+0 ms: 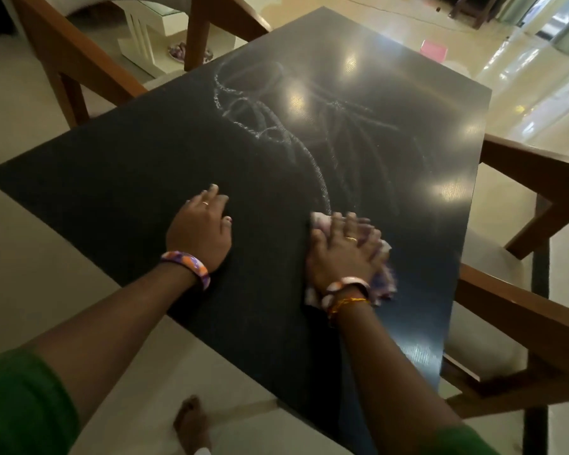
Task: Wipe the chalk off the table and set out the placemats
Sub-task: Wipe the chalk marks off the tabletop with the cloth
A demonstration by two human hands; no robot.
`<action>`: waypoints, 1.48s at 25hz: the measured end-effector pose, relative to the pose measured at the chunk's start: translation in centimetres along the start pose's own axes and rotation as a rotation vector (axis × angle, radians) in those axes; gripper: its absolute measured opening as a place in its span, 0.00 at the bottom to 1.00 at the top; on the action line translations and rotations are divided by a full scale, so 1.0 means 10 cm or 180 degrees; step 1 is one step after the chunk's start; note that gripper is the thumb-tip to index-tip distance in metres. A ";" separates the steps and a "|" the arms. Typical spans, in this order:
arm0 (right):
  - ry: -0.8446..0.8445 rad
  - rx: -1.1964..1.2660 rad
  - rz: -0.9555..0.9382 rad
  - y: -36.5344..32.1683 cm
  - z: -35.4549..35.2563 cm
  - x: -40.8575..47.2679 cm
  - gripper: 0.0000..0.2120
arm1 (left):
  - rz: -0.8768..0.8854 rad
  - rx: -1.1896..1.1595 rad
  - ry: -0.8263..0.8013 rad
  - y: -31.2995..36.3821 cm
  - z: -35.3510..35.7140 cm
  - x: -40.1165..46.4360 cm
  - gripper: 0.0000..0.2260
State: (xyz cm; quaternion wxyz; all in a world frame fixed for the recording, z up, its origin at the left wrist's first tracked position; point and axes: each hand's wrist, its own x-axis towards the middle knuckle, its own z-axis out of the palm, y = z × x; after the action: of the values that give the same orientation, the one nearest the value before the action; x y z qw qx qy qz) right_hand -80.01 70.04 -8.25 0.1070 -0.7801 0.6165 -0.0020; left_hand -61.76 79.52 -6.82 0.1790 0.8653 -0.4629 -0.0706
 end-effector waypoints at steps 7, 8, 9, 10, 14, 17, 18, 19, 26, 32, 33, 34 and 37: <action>0.0034 0.0019 -0.0231 0.03 -0.01 0.02 0.27 | 0.0039 0.0580 -0.0430 -0.24 0.09 0.46 0.25; 0.0074 0.0089 0.0188 0.31 -0.08 0.06 0.26 | 0.0060 0.0586 -0.0378 -0.24 0.10 0.44 0.25; 0.0065 0.0169 0.0578 0.54 -0.15 0.07 0.26 | 0.0072 0.0584 -0.0328 -0.23 0.10 0.42 0.25; 0.0072 0.0232 0.0906 0.66 -0.21 0.06 0.26 | 0.0071 0.0593 -0.0294 -0.22 0.10 0.42 0.25; 0.0085 0.0054 0.0980 0.03 -0.09 0.14 0.27 | 0.0066 0.0562 -0.0282 -0.19 0.13 0.44 0.26; -0.0121 0.0040 -0.0344 -0.83 0.11 0.16 0.27 | 0.0060 0.0526 -0.0335 -0.18 0.12 0.44 0.25; -0.0198 0.0045 -0.0668 -0.98 0.12 0.19 0.27 | 0.0067 0.0500 -0.0337 -0.19 0.12 0.44 0.25; -0.0226 0.0017 -0.0823 -1.01 0.11 0.27 0.27 | 0.0082 0.0480 -0.0323 -0.20 0.12 0.44 0.25; 0.0135 0.0203 0.1034 0.52 -0.31 0.49 0.27 | 0.0092 0.0430 -0.0242 -0.20 0.15 0.47 0.26; -0.0061 -0.0019 0.0357 -0.55 -0.01 0.42 0.27 | 0.0066 0.0475 -0.0282 -0.18 0.14 0.47 0.26; -0.0155 -0.0015 -0.0072 -0.78 0.07 0.35 0.27 | 0.0061 0.0480 -0.0300 -0.18 0.14 0.47 0.25; -0.0249 0.0003 -0.0399 -0.90 0.09 0.31 0.27 | 0.0058 0.0483 -0.0316 -0.18 0.13 0.47 0.25; -0.0268 -0.0016 -0.0435 -0.60 -0.02 0.48 0.27 | 0.0067 0.0438 -0.0347 -0.21 0.10 0.44 0.25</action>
State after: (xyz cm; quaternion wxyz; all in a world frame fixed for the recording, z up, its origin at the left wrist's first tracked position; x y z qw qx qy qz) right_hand -73.16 66.66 -7.69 0.1304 -0.8200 0.5568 0.0251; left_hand -57.99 76.68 -8.38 0.0943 0.8655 -0.4848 -0.0837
